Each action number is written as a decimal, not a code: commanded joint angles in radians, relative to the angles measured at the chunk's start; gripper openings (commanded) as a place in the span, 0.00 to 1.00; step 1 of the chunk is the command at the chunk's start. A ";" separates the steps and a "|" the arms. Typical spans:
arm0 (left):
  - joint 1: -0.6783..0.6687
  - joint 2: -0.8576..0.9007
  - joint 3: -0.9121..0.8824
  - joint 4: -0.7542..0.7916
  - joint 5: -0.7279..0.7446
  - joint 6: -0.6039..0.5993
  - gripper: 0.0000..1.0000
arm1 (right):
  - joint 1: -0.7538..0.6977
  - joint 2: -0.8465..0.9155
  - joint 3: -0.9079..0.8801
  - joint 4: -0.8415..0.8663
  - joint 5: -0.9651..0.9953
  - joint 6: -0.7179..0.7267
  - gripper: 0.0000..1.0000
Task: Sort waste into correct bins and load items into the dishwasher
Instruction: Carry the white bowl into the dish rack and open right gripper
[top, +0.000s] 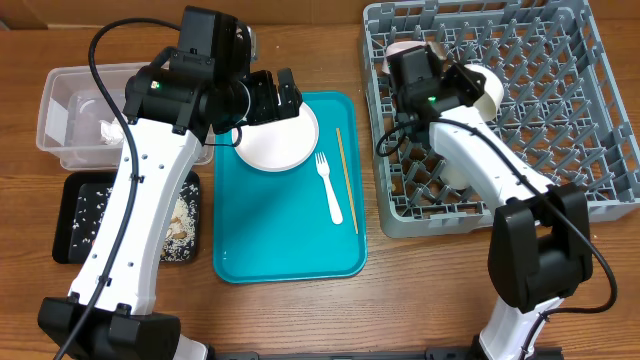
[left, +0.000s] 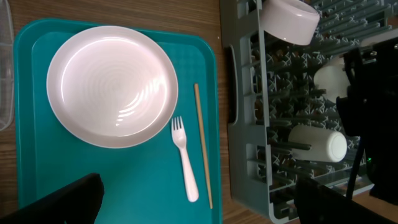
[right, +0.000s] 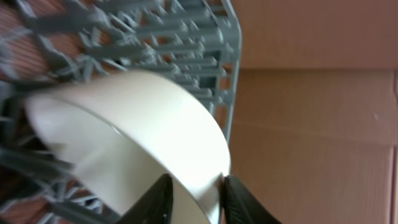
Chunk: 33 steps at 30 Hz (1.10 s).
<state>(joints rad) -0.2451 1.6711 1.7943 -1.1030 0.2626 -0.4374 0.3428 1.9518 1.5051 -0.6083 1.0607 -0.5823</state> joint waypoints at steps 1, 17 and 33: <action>0.003 0.003 0.015 0.000 0.015 0.015 1.00 | 0.040 0.005 -0.007 -0.001 -0.051 0.048 0.33; 0.003 0.003 0.015 0.000 0.015 0.015 1.00 | 0.162 0.004 -0.007 -0.022 -0.051 0.143 0.74; 0.003 0.003 0.015 0.000 0.015 0.015 1.00 | 0.132 -0.204 -0.005 -0.056 -0.222 0.436 0.87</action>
<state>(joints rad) -0.2451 1.6711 1.7943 -1.1034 0.2626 -0.4374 0.5018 1.8568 1.4994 -0.6567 0.9241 -0.2493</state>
